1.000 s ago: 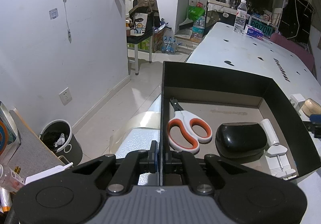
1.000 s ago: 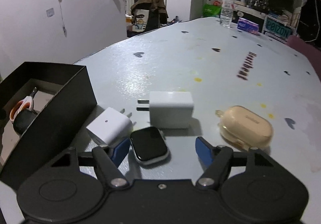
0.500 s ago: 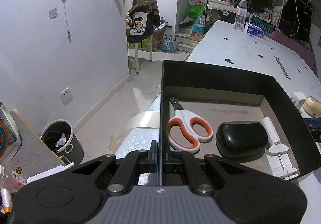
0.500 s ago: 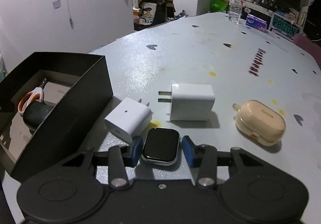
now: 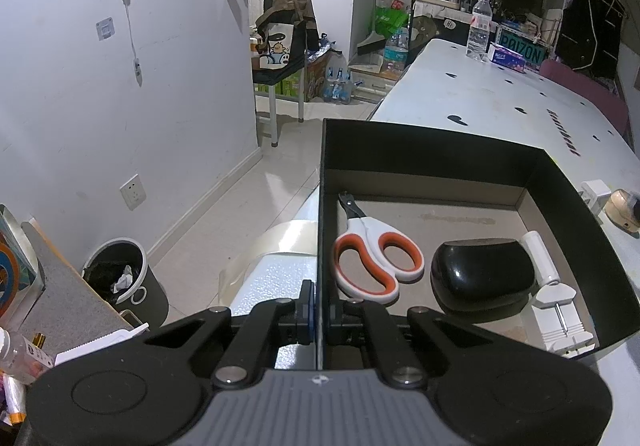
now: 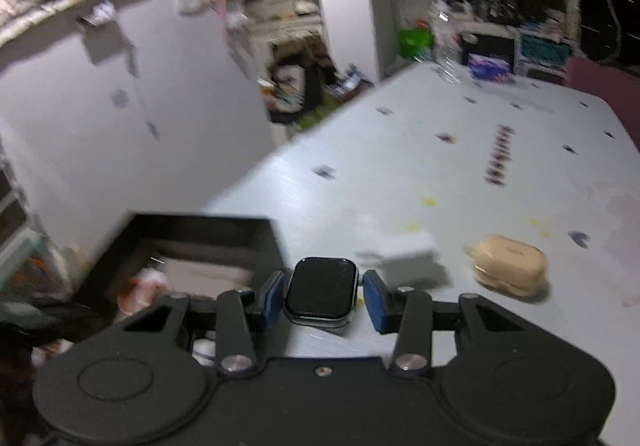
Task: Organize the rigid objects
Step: 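Carry the smartwatch into the black box and release it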
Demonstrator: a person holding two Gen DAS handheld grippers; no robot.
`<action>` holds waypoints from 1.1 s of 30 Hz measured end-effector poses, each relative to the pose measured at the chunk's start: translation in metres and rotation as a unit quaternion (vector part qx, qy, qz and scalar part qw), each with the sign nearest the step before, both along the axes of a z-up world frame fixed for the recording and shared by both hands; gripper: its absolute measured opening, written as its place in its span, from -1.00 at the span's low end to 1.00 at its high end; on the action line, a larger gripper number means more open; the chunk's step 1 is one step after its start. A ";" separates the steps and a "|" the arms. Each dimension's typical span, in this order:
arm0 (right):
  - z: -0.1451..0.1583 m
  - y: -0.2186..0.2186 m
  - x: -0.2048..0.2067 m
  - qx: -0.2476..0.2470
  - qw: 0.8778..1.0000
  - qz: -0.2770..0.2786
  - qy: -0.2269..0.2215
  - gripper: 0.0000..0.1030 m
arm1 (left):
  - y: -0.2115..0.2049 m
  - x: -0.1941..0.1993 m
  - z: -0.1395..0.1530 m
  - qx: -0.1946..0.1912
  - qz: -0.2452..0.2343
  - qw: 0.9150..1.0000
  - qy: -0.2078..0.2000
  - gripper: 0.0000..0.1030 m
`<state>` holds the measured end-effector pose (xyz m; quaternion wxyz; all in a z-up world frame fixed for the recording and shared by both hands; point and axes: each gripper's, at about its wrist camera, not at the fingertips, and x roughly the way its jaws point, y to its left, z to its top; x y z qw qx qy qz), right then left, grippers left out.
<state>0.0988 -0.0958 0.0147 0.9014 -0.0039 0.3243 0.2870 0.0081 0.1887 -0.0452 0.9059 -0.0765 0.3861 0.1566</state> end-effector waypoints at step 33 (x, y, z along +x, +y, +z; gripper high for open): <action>-0.047 0.199 0.005 -0.049 0.981 0.121 0.144 -0.10 | 0.005 -0.004 0.001 -0.016 -0.004 1.000 -0.015 -0.90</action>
